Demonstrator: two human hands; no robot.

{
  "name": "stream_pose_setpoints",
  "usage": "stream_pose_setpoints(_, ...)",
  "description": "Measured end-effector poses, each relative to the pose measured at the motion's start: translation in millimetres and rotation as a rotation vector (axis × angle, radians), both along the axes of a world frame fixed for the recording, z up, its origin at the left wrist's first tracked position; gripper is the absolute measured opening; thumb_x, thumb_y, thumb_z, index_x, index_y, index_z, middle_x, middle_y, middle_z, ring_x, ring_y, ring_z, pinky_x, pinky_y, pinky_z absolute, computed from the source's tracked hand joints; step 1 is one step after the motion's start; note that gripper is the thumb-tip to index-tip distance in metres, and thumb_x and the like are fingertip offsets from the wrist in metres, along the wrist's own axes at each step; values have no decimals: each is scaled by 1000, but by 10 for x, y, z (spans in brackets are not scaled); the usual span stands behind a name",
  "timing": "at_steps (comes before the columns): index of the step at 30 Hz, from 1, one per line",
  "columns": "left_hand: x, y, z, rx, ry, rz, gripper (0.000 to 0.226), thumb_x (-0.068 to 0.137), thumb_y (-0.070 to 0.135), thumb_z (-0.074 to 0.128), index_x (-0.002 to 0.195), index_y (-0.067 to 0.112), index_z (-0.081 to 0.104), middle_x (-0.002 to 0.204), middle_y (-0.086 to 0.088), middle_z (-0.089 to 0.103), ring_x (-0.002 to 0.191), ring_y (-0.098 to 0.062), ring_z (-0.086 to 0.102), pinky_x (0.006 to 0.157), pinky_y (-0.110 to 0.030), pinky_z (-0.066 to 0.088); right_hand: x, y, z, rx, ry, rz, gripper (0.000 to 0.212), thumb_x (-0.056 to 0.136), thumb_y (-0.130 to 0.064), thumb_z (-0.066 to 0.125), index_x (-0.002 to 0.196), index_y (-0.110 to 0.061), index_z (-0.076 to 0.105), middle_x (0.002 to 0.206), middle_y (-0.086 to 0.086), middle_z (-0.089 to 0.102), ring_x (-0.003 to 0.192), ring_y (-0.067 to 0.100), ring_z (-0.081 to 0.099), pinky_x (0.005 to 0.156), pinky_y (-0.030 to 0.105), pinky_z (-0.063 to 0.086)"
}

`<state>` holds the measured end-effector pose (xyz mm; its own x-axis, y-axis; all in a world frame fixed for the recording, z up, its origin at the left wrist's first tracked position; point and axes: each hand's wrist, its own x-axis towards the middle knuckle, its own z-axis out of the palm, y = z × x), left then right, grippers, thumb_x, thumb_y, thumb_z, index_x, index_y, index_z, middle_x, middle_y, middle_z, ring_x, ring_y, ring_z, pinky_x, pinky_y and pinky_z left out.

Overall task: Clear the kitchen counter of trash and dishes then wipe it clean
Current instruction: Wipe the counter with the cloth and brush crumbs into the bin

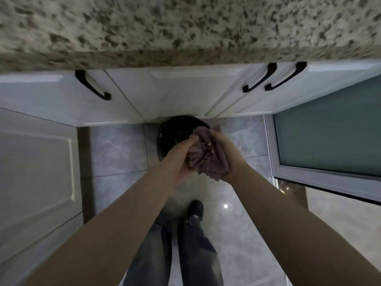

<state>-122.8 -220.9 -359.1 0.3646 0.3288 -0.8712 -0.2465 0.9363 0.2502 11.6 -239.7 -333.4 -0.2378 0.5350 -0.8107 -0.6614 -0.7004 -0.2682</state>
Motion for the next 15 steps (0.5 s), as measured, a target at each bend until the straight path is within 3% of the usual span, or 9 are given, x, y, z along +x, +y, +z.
stream_pose_setpoints(2,22,50,-289,-13,5,-28,14,94,36,58,92,23,57,78,-3,42,67,-15,43,63,-28,37,23,26,-283,-55,-5,-3,47,95,-34,50,131,-4,53,121,16,59,103,27,63,88,37,53)
stream_pose_setpoints(4,21,86,-579,-59,13,-22,18,92,35,60,86,19,62,84,-8,56,74,-18,53,72,-32,47,57,35,-616,-121,0,-49,46,95,-31,44,128,-2,55,118,18,61,102,30,63,91,40,47)
stream_pose_setpoints(5,24,122,-680,-83,25,-7,20,92,33,61,92,14,68,88,-11,66,80,-21,61,78,-36,52,73,45,-766,-156,-6,-88,43,94,-29,43,124,0,56,110,19,65,96,31,64,89,40,46)
stream_pose_setpoints(7,15,178,-854,-124,107,-20,22,96,22,57,108,9,70,94,-13,74,88,-26,68,75,-37,57,95,68,-979,-177,11,-154,43,93,-25,41,126,-1,54,103,20,66,87,32,63,81,39,47)
stream_pose_setpoints(8,32,198,-898,-150,135,-12,25,98,17,54,118,6,66,105,-15,72,96,-29,68,71,-37,57,105,73,-1049,-188,1,-181,45,93,-24,41,132,-2,51,106,21,65,88,33,64,78,38,51)
stream_pose_setpoints(10,32,241,-1092,-156,240,-31,31,99,11,51,128,2,57,125,-13,64,115,-31,61,76,-36,54,41,128,-1152,-213,-29,-181,46,95,-23,41,136,-2,47,119,22,63,99,36,65,75,40,56)
stream_pose_setpoints(13,17,198,-1314,64,635,-288,45,95,26,53,138,11,51,142,-7,51,127,-30,50,99,-37,43,82,137,-1334,-302,-124,-129,48,97,-23,39,140,-4,44,136,21,55,123,39,54,99,50,47)
stream_pose_setpoints(15,59,116,-1247,457,711,-378,50,99,32,47,148,20,41,154,0,37,141,-21,35,112,-33,29,87,71,-1332,-300,-161,-36,50,96,-24,41,143,-6,42,140,21,53,128,40,49,105,53,41)
